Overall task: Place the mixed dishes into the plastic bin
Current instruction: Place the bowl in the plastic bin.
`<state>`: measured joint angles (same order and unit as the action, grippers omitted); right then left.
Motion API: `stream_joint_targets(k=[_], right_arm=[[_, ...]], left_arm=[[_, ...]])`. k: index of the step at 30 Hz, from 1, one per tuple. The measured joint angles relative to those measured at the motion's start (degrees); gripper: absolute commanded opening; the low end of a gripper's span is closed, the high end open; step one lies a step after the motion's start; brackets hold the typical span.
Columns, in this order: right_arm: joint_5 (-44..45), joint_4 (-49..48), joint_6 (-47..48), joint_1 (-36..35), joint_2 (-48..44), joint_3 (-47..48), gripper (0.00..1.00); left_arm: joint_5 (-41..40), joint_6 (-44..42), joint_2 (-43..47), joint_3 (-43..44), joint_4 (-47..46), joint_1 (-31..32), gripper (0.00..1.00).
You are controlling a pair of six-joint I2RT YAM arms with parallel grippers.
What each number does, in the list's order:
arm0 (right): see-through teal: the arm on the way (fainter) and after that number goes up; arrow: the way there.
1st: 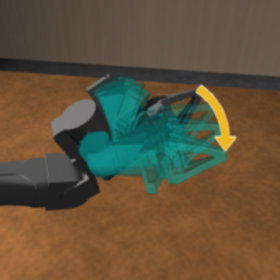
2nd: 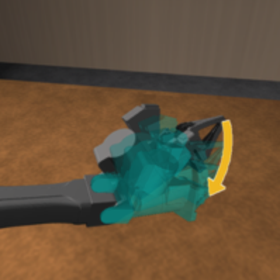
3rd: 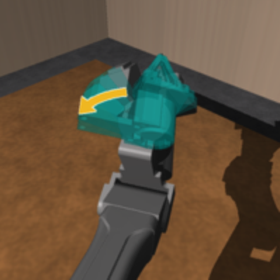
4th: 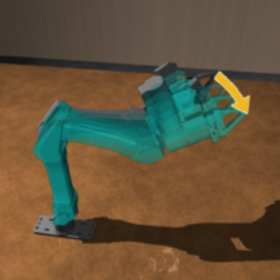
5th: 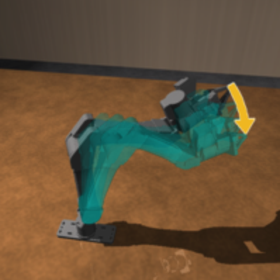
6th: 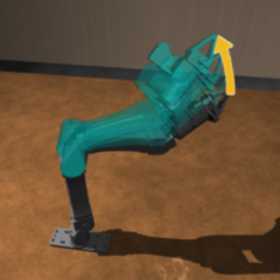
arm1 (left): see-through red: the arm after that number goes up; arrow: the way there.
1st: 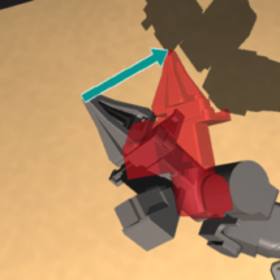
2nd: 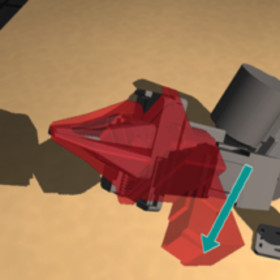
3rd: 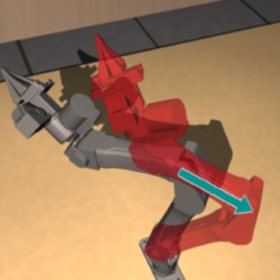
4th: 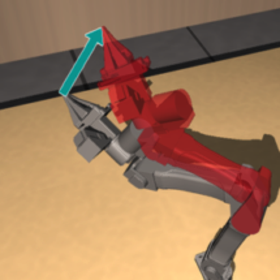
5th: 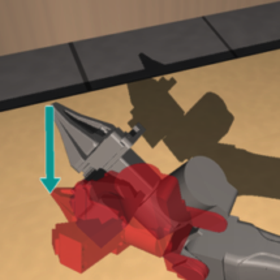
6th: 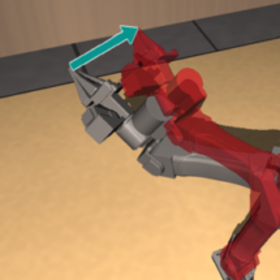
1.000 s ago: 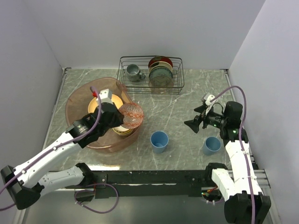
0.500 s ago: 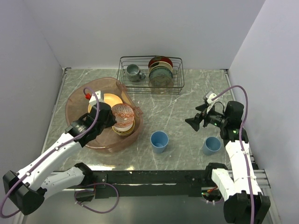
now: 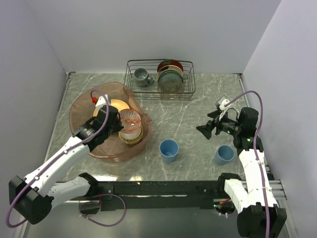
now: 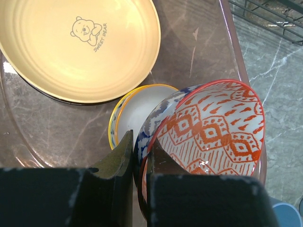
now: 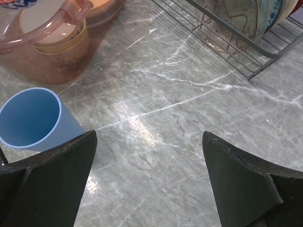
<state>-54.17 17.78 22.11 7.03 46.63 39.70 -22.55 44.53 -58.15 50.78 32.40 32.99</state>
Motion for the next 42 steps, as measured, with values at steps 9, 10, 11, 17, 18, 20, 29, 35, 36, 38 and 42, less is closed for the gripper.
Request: stream_joint_targets(k=[9,10,11,17,18,20,29,35,36,38,42], right_arm=[[0.00,0.04,0.02,0.04,0.00,0.00,1.00],[0.00,0.02,0.02,0.04,0.00,0.00,1.00],[0.00,0.02,0.02,0.04,0.00,0.00,1.00],[0.15,0.04,0.02,0.04,0.00,0.00,1.00],[0.17,0.04,0.02,0.04,0.00,0.00,1.00],[0.17,0.04,0.04,0.04,0.00,0.00,1.00],[0.20,0.04,0.04,0.17,0.02,0.00,1.00],[0.35,0.07,0.07,0.26,0.02,0.00,1.00],[0.39,0.07,0.07,0.26,0.02,0.00,1.00],[0.57,0.07,0.09,0.28,0.02,0.00,1.00],[0.79,0.17,0.26,0.35,0.02,0.00,1.00]], left_arm=[[1.77,-1.01,-2.51,-0.11,-1.79,-1.38,0.06],[1.92,-1.03,-2.80,-0.15,-1.92,-1.53,0.07],[2.10,-1.07,-3.02,-0.33,-2.25,-1.64,0.07],[2.95,-1.49,-4.44,-1.18,-2.84,-2.23,0.09],[3.13,-1.46,-4.68,-1.40,-2.95,-2.34,0.11],[3.32,-1.51,-5.03,-1.84,-3.06,-2.54,0.12],[4.42,-1.68,-6.21,-2.80,-3.50,-3.21,0.33],[4.70,-1.79,-6.23,-2.80,-4.02,-3.48,0.47],[4.70,-1.86,-6.19,-2.80,-4.11,-3.54,0.49],[4.70,-1.84,-6.19,-2.78,-4.28,-3.56,0.59],[4.72,-1.92,-5.66,-2.32,-3.98,-3.56,0.81]])
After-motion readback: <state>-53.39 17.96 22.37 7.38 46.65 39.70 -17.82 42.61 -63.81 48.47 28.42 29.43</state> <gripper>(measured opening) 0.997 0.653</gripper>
